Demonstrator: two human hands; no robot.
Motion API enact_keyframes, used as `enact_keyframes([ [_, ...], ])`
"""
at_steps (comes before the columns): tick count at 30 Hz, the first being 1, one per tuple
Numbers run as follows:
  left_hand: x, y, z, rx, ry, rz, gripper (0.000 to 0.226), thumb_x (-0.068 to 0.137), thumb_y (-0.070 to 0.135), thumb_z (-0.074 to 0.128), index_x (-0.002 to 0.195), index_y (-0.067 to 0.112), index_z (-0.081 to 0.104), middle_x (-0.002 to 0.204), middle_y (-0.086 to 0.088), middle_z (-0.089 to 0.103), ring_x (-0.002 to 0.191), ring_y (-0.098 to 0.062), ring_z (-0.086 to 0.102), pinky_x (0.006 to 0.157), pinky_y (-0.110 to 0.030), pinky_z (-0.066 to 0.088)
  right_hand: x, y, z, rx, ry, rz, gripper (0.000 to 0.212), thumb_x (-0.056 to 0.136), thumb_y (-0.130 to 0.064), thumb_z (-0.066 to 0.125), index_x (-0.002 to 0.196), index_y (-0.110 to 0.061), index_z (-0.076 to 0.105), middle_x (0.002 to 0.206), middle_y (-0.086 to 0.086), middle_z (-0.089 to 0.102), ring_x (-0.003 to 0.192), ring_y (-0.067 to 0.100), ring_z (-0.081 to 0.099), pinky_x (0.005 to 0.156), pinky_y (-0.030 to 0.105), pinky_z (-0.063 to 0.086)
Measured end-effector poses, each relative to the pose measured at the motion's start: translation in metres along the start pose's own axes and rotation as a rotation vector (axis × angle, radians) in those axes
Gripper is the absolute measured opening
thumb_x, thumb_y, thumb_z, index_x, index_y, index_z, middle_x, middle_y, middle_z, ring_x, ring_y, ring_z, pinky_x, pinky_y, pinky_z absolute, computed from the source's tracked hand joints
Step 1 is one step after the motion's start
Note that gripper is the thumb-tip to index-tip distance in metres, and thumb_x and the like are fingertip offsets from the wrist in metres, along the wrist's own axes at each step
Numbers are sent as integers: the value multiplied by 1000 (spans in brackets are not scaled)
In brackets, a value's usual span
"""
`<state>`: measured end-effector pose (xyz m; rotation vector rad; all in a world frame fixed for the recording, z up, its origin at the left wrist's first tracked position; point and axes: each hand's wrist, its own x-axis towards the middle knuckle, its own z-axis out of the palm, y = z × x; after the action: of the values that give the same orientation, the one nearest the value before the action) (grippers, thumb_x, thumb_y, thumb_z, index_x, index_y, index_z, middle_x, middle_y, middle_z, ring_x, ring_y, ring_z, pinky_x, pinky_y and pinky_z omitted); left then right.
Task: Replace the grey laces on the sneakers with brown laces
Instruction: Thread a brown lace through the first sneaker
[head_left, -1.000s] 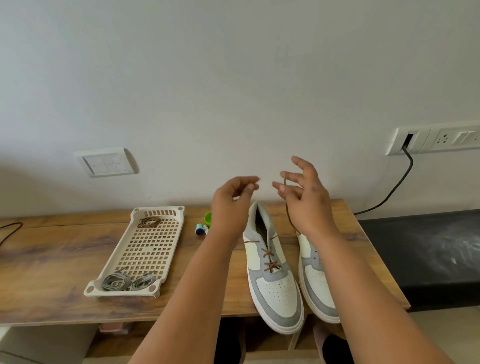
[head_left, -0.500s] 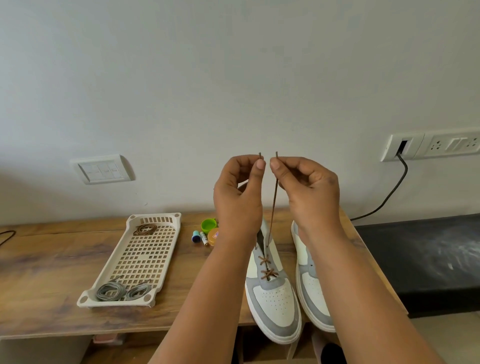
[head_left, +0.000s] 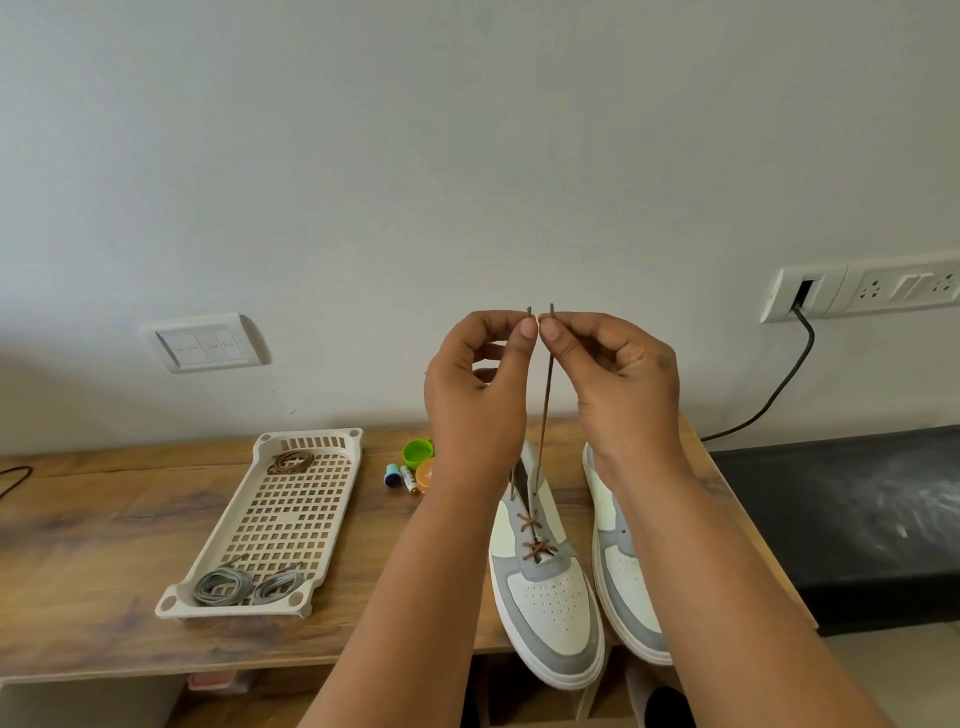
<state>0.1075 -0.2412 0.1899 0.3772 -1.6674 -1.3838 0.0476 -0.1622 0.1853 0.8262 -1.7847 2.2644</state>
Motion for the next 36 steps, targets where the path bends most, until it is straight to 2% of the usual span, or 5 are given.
enact_keyframes([
  [9,1,-1,-4,-58,-50,-20,8,94,21,66,90,16,70,86,6,72,85,-5,65,77,-20,52,2,4,-1,12,-85,89,8,90,-20,68,92,-25,74,85,-8,73,88,11,68,84,27,55],
  [13,6,-14,-28,-208,-383,-160,20,95,17,63,90,-2,67,87,-12,71,83,-20,64,84,-36,53,3,20,-19,18,-345,471,25,101,-25,53,84,-18,70,56,-4,47,59,13,46,67,31,46],
  [19,4,-75,-63,1187,-1138,-707,55,92,57,56,122,12,65,115,-3,70,98,-18,66,93,-32,48,-7,67,-44,-1106,-1024,617,25,103,-29,47,109,-14,66,107,3,68,96,18,62,70,25,43],
  [31,-26,-141,-27,812,-641,-576,22,99,28,56,100,7,63,94,-9,68,89,-24,65,79,-38,54,-28,120,-29,-991,-828,648,17,97,-25,59,106,-11,61,96,6,67,89,23,63,78,34,48],
  [36,-31,-113,-24,731,-643,-600,29,103,20,43,100,2,66,96,-14,70,82,-24,68,76,-37,55,-29,108,-37,-344,-683,1101,28,106,-22,40,93,-5,59,73,10,63,71,22,65,72,34,57],
])
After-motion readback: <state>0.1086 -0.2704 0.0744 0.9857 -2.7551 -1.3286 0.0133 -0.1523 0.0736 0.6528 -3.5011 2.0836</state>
